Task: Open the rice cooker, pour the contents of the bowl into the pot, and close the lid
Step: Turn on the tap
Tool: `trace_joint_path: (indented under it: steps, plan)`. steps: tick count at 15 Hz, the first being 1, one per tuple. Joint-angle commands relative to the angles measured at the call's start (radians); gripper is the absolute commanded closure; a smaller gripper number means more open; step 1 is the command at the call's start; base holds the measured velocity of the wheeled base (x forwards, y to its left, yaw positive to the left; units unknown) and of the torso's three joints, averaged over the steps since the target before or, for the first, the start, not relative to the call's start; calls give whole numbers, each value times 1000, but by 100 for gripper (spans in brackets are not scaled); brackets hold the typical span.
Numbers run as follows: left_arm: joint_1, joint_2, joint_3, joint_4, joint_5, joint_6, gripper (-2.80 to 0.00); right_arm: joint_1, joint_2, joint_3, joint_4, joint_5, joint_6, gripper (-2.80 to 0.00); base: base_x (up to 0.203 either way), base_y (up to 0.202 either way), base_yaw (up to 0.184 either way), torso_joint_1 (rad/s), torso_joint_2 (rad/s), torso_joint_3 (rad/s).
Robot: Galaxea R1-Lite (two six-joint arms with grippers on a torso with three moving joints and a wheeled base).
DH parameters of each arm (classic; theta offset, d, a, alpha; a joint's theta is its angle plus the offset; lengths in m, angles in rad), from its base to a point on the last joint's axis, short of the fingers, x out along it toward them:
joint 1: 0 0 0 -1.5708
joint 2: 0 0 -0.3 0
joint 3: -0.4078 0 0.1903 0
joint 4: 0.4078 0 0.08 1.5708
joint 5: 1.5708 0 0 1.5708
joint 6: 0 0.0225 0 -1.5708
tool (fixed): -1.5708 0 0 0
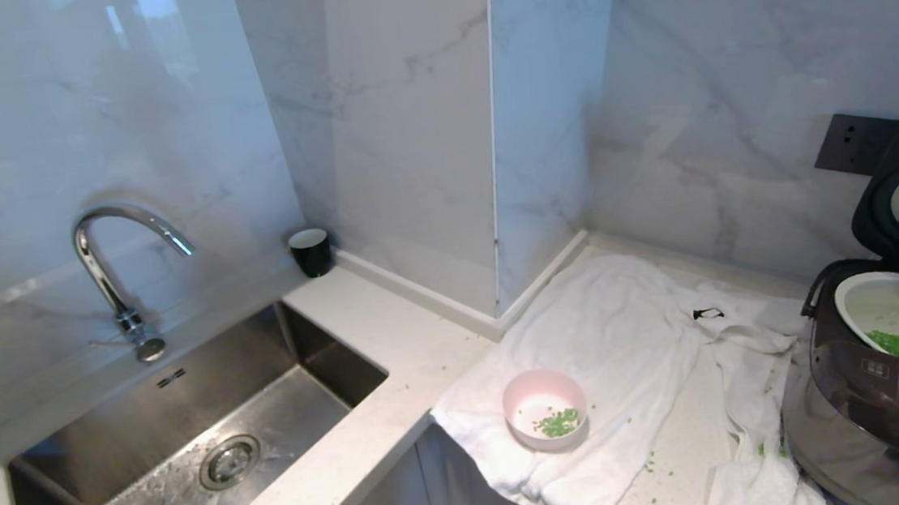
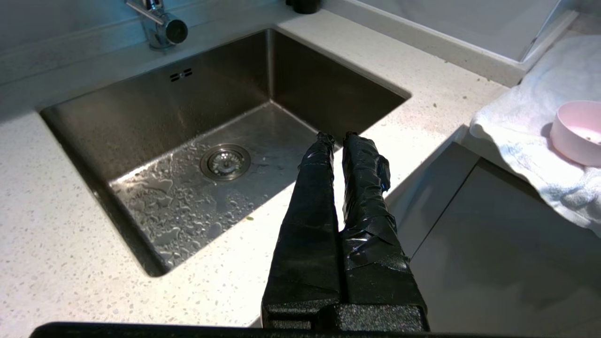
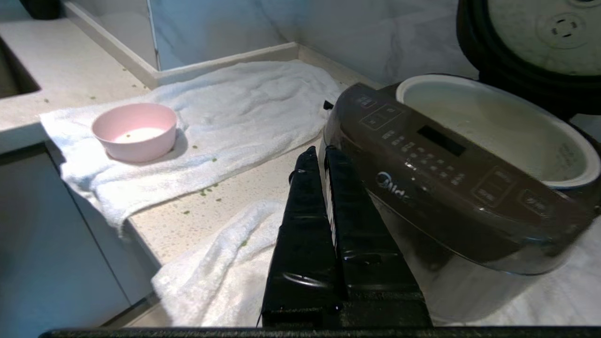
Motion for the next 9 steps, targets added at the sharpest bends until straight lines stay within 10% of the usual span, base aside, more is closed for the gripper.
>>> trace_joint_path:
  steps: [1,9]
  plan:
    - [0,-2,0,1,0,0,0,0,-1,154,-171,-2,-7,0,0,0,0,0,0,0]
    - [8,67,-55,-4,18,8,0,0,-3,171,-177,-5,114,0,0,0,0,0,0,0]
